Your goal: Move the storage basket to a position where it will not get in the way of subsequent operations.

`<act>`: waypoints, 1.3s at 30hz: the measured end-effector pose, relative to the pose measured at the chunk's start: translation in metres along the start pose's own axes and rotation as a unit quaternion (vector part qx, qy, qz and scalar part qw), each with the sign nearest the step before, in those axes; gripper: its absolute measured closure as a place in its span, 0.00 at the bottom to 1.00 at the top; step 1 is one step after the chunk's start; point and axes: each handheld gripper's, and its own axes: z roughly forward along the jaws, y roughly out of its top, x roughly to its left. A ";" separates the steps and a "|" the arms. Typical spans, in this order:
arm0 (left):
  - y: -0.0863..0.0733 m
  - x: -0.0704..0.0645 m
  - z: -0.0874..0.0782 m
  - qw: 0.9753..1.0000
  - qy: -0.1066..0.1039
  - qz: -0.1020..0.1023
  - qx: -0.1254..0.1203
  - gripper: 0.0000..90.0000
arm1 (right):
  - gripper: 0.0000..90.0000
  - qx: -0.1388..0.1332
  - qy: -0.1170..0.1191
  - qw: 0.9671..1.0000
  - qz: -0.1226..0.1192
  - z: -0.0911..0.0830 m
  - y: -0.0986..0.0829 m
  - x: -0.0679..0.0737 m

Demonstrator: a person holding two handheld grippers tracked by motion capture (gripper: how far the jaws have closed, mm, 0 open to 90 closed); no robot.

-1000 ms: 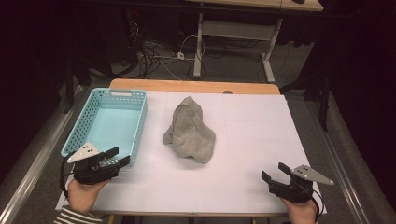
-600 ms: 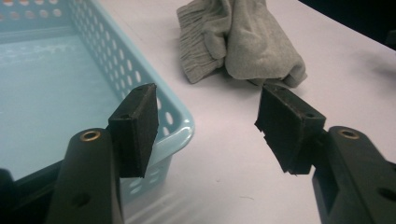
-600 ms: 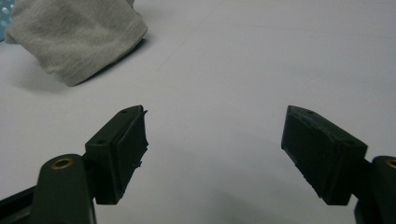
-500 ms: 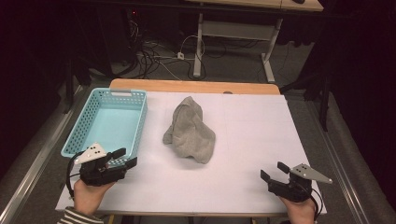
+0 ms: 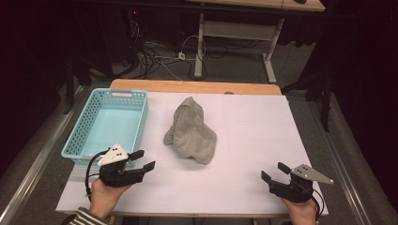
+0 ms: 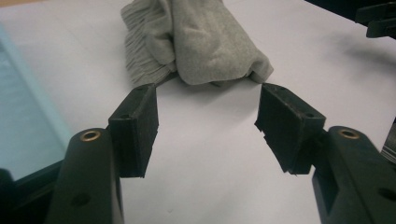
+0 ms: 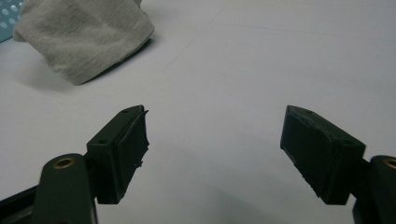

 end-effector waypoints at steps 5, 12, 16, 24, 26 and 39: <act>-0.001 -0.008 0.013 1.000 -0.010 0.014 0.017 0.41 | 0.26 0.001 0.002 1.000 -0.005 0.000 0.001 0.002; -0.002 -0.009 0.021 1.000 -0.016 0.006 0.022 0.41 | 0.27 0.003 0.000 1.000 -0.002 0.001 0.002 0.002; 0.000 -0.005 0.025 1.000 -0.020 -0.006 0.022 0.41 | 0.26 0.003 -0.003 1.000 0.010 0.001 0.000 -0.002; -0.001 -0.007 0.026 0.999 -0.024 -0.008 0.021 0.41 | 0.27 -0.003 -0.003 1.000 0.010 0.000 0.002 0.000; 0.000 -0.006 0.026 0.999 -0.024 -0.011 0.018 0.41 | 0.26 -0.002 -0.006 1.000 0.010 0.000 0.001 0.000; 0.006 -0.004 0.041 0.999 -0.020 -0.015 0.033 0.41 | 0.26 -0.001 -0.006 1.000 0.008 0.004 0.004 0.000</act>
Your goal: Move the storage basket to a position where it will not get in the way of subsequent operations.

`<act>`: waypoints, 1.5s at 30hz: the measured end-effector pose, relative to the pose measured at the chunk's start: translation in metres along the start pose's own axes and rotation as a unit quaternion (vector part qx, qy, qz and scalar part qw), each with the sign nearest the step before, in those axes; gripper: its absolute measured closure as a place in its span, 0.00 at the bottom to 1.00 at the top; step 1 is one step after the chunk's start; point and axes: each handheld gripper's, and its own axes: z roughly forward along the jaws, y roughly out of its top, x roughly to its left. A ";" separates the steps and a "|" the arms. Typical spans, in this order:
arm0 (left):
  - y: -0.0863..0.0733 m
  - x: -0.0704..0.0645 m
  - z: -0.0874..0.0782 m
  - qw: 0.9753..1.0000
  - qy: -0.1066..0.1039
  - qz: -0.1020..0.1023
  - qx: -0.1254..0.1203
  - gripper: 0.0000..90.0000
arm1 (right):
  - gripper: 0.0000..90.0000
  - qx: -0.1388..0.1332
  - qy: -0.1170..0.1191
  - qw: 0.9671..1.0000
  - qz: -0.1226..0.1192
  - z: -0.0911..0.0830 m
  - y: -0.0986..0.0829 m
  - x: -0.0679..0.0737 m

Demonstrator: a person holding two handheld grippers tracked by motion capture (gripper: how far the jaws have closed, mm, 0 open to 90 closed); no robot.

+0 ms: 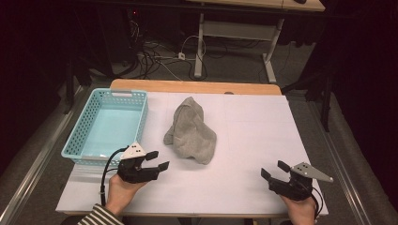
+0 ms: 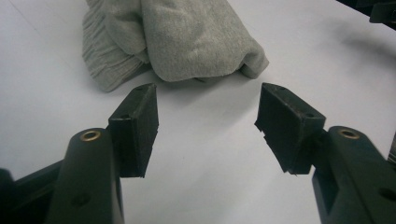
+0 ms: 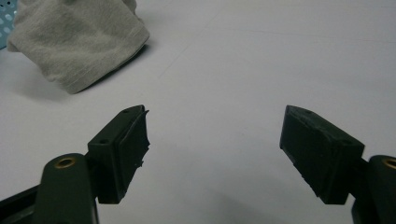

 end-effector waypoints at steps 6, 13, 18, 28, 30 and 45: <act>0.008 -0.008 0.017 1.000 -0.002 0.014 0.012 0.41 | 0.27 0.000 0.008 1.000 -0.004 0.003 0.002 0.001; 0.020 -0.011 0.042 0.999 -0.004 0.021 0.025 0.42 | 0.27 0.000 0.012 1.000 -0.006 0.005 0.003 0.000; 0.028 -0.011 0.058 0.999 0.002 0.021 0.035 0.42 | 0.27 -0.001 0.015 1.000 -0.006 0.006 0.003 0.001; 0.039 -0.008 0.076 0.999 0.002 0.017 0.043 0.42 | 0.27 0.001 0.015 1.000 -0.006 0.007 0.003 0.001; 0.041 -0.007 0.079 0.999 0.003 0.013 0.043 0.42 | 0.27 0.001 0.015 1.000 -0.005 0.007 0.004 0.001; 0.049 -0.008 0.099 0.998 0.002 0.000 0.068 0.44 | 0.28 0.006 0.019 1.000 -0.013 0.011 0.005 0.003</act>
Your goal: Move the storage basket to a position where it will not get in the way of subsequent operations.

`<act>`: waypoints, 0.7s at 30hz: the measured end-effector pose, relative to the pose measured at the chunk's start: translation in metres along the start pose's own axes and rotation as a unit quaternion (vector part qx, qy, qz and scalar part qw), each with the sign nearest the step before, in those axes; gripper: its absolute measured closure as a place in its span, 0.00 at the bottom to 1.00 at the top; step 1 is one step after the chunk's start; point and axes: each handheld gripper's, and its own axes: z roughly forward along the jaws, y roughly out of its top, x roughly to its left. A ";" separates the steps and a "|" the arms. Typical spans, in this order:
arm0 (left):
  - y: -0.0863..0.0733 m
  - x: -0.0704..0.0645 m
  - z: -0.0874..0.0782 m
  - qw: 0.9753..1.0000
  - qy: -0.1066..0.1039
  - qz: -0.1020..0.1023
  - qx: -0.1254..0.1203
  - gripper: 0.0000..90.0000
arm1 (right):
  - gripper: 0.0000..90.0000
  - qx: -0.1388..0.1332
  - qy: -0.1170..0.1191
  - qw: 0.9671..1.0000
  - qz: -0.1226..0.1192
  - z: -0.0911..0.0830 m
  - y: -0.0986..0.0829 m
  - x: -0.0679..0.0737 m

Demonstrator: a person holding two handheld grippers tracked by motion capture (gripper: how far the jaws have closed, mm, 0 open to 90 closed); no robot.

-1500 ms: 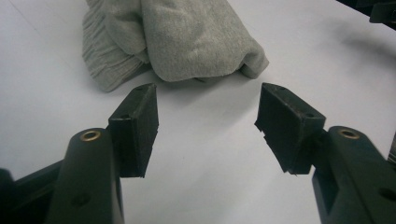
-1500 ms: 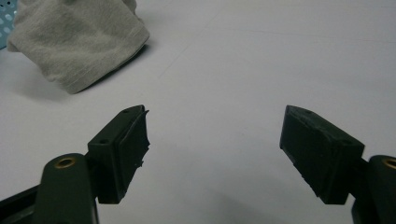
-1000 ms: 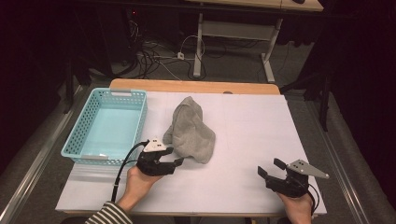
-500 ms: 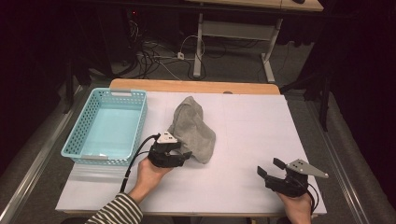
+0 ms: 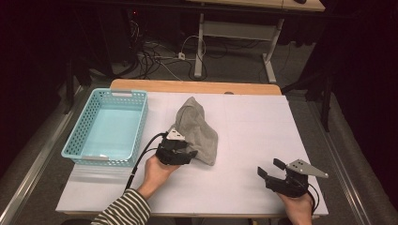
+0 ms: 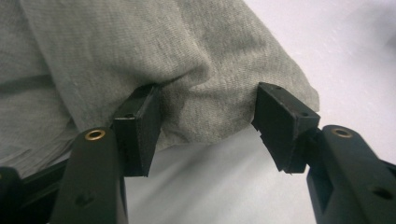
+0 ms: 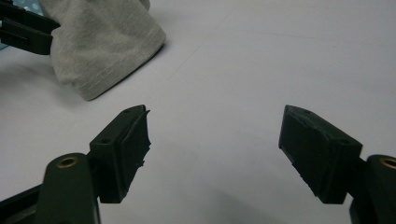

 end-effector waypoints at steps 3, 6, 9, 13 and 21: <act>0.001 0.002 0.006 1.000 -0.002 0.002 0.010 0.45 | 0.30 0.006 0.007 1.000 -0.003 0.005 0.003 0.002; 0.001 0.003 0.011 1.000 -0.007 0.003 0.022 0.49 | 0.32 0.009 0.016 1.000 -0.008 0.012 0.007 0.004; 0.001 0.003 0.015 0.999 -0.009 0.005 0.031 0.57 | 0.33 0.012 0.025 1.000 -0.014 0.021 0.013 0.008; 0.001 0.008 0.017 0.999 -0.013 -0.003 0.051 0.76 | 0.35 0.020 0.030 0.999 -0.022 0.035 0.021 0.014; -0.001 0.011 0.018 0.997 -0.031 0.006 0.075 0.95 | 0.41 0.037 0.026 0.998 -0.032 0.060 0.036 0.027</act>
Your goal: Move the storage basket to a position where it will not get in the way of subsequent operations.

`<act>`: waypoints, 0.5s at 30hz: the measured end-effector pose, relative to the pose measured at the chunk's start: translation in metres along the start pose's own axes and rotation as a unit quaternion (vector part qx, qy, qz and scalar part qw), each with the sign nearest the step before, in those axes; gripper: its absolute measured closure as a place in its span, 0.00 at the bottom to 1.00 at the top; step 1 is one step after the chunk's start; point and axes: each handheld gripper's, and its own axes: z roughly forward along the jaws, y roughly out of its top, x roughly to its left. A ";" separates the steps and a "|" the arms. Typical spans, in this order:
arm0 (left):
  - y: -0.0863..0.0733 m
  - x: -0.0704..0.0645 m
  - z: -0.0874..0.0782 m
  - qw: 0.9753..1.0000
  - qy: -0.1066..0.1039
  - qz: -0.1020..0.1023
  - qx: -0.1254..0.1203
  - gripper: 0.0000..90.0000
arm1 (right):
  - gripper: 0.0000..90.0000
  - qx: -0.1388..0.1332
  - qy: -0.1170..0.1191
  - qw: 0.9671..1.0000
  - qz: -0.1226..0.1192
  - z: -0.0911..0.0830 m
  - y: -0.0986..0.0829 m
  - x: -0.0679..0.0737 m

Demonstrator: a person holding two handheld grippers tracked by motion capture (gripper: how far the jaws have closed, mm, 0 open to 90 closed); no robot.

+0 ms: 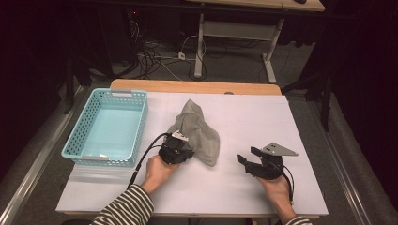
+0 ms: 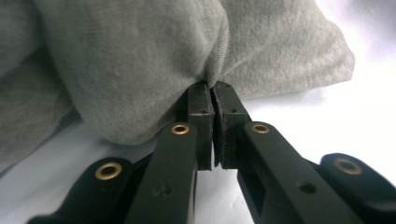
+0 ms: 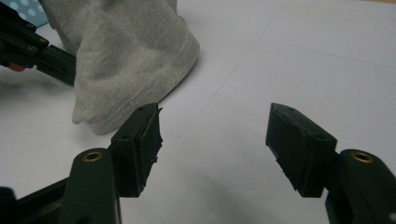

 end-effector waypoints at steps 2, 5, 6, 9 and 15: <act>0.000 0.000 -0.001 1.000 0.001 0.006 0.000 0.95 | 0.41 0.009 0.004 1.000 -0.002 0.006 0.004 0.002; -0.001 -0.002 -0.003 1.000 0.002 0.014 0.001 0.95 | 0.41 0.024 0.010 1.000 -0.011 0.013 0.008 0.005; -0.001 -0.003 -0.003 1.000 0.001 0.014 0.001 0.95 | 0.41 0.033 0.010 0.999 -0.013 0.016 0.009 0.005; -0.001 -0.004 -0.007 1.000 -0.004 0.015 -0.001 0.95 | 0.41 0.054 0.011 0.998 -0.016 0.027 0.015 0.006; -0.008 -0.004 -0.019 1.000 -0.013 0.016 0.001 0.96 | 0.41 0.067 0.007 0.998 -0.005 0.051 0.032 0.008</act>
